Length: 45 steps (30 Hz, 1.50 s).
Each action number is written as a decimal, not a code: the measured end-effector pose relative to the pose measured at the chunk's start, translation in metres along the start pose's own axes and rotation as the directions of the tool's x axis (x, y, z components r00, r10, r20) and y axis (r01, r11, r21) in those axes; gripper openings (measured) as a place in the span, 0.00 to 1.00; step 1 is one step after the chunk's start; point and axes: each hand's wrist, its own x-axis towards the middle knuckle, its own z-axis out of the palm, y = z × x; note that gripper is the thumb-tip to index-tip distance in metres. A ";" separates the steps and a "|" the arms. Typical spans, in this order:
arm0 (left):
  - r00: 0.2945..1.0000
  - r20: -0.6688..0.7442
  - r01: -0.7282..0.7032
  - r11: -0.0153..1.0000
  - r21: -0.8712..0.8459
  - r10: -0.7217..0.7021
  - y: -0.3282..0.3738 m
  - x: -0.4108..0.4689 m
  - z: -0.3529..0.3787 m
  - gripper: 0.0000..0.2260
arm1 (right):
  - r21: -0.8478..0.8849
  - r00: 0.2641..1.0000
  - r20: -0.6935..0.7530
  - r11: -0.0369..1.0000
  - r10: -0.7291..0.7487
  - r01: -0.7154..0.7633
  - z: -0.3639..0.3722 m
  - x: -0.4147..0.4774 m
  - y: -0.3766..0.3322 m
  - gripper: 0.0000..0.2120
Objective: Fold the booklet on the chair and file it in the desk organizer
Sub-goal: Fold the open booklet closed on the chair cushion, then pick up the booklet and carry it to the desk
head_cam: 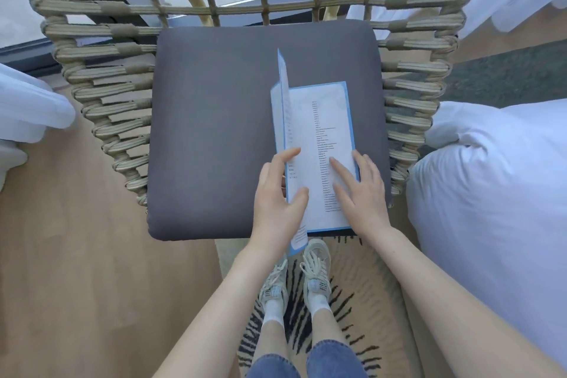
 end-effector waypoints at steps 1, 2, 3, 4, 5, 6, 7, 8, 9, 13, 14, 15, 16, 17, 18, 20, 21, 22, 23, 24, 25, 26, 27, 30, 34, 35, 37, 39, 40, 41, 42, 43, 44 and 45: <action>1.000 0.018 -0.024 0.999 0.028 0.024 0.001 0.002 0.009 0.26 | 0.129 0.999 -0.025 0.991 0.023 -0.019 -0.003 0.001 0.003 0.22; 0.998 0.040 -0.044 0.997 0.065 0.041 0.001 0.005 0.018 0.26 | 0.272 0.998 -0.044 0.961 0.054 -0.040 -0.007 0.002 0.005 0.23; 0.996 0.069 -0.054 0.993 0.104 0.047 0.001 0.008 0.027 0.26 | 0.415 0.994 -0.053 0.907 0.096 -0.066 -0.012 0.003 0.006 0.24; 0.994 0.101 -0.057 0.988 0.143 0.043 0.003 0.010 0.035 0.27 | 0.543 0.989 -0.045 0.834 0.142 -0.095 -0.016 0.002 0.006 0.25; 0.991 0.127 -0.062 0.980 0.189 0.038 0.005 0.011 0.043 0.28 | 0.644 0.984 -0.022 0.755 0.179 -0.123 -0.020 0.002 0.006 0.25; 0.989 0.145 -0.077 0.967 0.243 0.043 0.008 0.012 0.052 0.30 | 0.719 0.979 0.004 0.680 0.206 -0.146 -0.023 0.001 0.006 0.24; 0.986 0.155 -0.099 0.948 0.302 0.054 0.010 0.012 0.060 0.31 | 0.768 0.975 0.022 0.620 0.223 -0.159 -0.026 0.000 0.006 0.25; 0.985 0.159 -0.117 0.926 0.358 0.064 0.012 0.012 0.069 0.32 | 0.799 0.972 0.029 0.580 0.232 -0.162 -0.028 0.000 0.006 0.25; 0.985 0.157 -0.125 0.906 0.404 0.065 0.013 0.012 0.077 0.32 | 0.815 0.972 0.028 0.558 0.233 -0.157 -0.030 0.000 0.007 0.25; 0.991 0.137 -0.065 0.830 0.554 -0.013 0.006 0.018 0.108 0.32 | 0.833 0.970 0.050 0.525 0.239 -0.172 -0.031 0.001 0.012 0.22; 0.991 0.131 -0.047 0.813 0.580 -0.036 0.002 0.020 0.114 0.32 | 0.825 0.970 0.049 0.538 0.239 -0.174 -0.030 0.001 0.013 0.21; 0.990 0.129 -0.033 0.800 0.600 -0.055 -0.002 0.021 0.119 0.31 | 0.809 0.971 0.042 0.562 0.237 -0.172 -0.028 0.001 0.014 0.21; 0.988 0.132 -0.022 0.791 0.612 -0.075 -0.007 0.021 0.122 0.31 | 0.792 0.972 0.033 0.587 0.231 -0.167 -0.027 0.001 0.015 0.21; 0.986 0.138 -0.011 0.786 0.619 -0.095 -0.012 0.022 0.124 0.30 | 0.776 0.975 0.022 0.611 0.222 -0.157 -0.026 0.001 0.015 0.22; 0.983 0.145 -0.004 0.779 0.626 -0.112 -0.017 0.023 0.126 0.29 | 0.761 0.977 0.010 0.633 0.211 -0.145 -0.024 0.001 0.016 0.22; 0.980 0.159 -0.014 0.767 0.642 -0.116 -0.024 0.024 0.126 0.28 | 0.734 0.982 -0.010 0.668 0.187 -0.120 -0.022 0.000 0.016 0.22; 0.980 0.166 -0.025 0.769 0.639 -0.107 -0.027 0.025 0.124 0.28 | 0.718 0.985 -0.020 0.688 0.173 -0.106 -0.022 0.000 0.015 0.23; 0.979 0.177 -0.033 0.782 0.622 -0.099 -0.029 0.025 0.123 0.28 | 0.697 0.987 -0.031 0.711 0.156 -0.091 -0.021 0.000 0.015 0.23; 0.976 0.194 -0.037 0.808 0.588 -0.097 -0.030 0.025 0.120 0.28 | 0.675 0.989 -0.039 0.734 0.141 -0.078 -0.021 0.001 0.015 0.24; 0.971 0.215 -0.031 0.842 0.538 -0.101 -0.031 0.025 0.117 0.28 | 0.652 0.990 -0.043 0.755 0.132 -0.072 -0.021 0.001 0.015 0.24; 0.966 0.234 -0.018 0.876 0.481 -0.108 -0.032 0.025 0.112 0.27 | 0.620 0.992 -0.043 0.782 0.123 -0.070 -0.021 0.002 0.014 0.25; 0.962 0.246 -0.002 0.903 0.430 -0.116 -0.034 0.025 0.107 0.27 | 0.577 0.993 -0.041 0.814 0.111 -0.067 -0.021 0.003 0.014 0.26; 0.960 0.253 0.008 0.917 0.398 -0.119 -0.035 0.026 0.100 0.27 | 0.528 0.995 -0.041 0.847 0.093 -0.058 -0.021 0.003 0.013 0.26; 0.964 0.249 -0.014 0.917 0.399 -0.094 -0.042 0.023 0.077 0.27 | 0.397 0.998 -0.039 0.917 0.040 -0.022 -0.021 0.004 0.012 0.25; 0.976 0.215 -0.130 0.852 0.507 0.021 -0.052 0.016 0.043 0.28 | 0.179 0.997 -0.071 0.984 0.003 0.010 -0.015 -0.001 0.004 0.28; 0.975 0.210 -0.179 0.820 0.544 0.074 -0.054 0.016 0.036 0.28 | 0.102 0.996 -0.091 0.994 -0.020 0.029 -0.013 -0.001 0.002 0.29; 0.962 0.217 -0.268 0.737 0.620 0.167 -0.060 0.019 0.027 0.31 | -0.041 0.991 -0.104 0.996 -0.080 0.076 -0.008 0.000 -0.003 0.29; 0.950 0.233 -0.312 0.659 0.685 0.207 -0.069 0.026 0.022 0.33 | -0.141 0.988 -0.081 0.983 -0.131 0.119 -0.001 0.004 -0.005 0.29; 0.946 0.242 -0.325 0.624 0.710 0.216 -0.075 0.030 0.022 0.33 | -0.175 0.987 -0.067 0.976 -0.145 0.131 0.003 0.007 -0.004 0.29; 0.943 0.250 -0.332 0.597 0.731 0.219 -0.081 0.035 0.022 0.33 | -0.201 0.987 -0.057 0.970 -0.153 0.139 0.008 0.009 -0.003 0.28; 0.942 0.255 -0.335 0.577 0.745 0.218 -0.087 0.039 0.024 0.32 | -0.219 0.986 -0.051 0.965 -0.158 0.144 0.013 0.011 -0.001 0.28; 0.942 0.257 -0.335 0.566 0.753 0.216 -0.094 0.043 0.026 0.32 | -0.235 0.985 -0.050 0.961 -0.164 0.148 0.017 0.012 0.002 0.28; 0.942 0.256 -0.335 0.558 0.759 0.217 -0.101 0.047 0.028 0.31 | -0.250 0.984 -0.053 0.956 -0.171 0.153 0.022 0.014 0.005 0.28; 0.941 0.256 -0.338 0.552 0.763 0.223 -0.107 0.049 0.031 0.31 | -0.267 0.982 -0.061 0.951 -0.179 0.157 0.027 0.015 0.008 0.28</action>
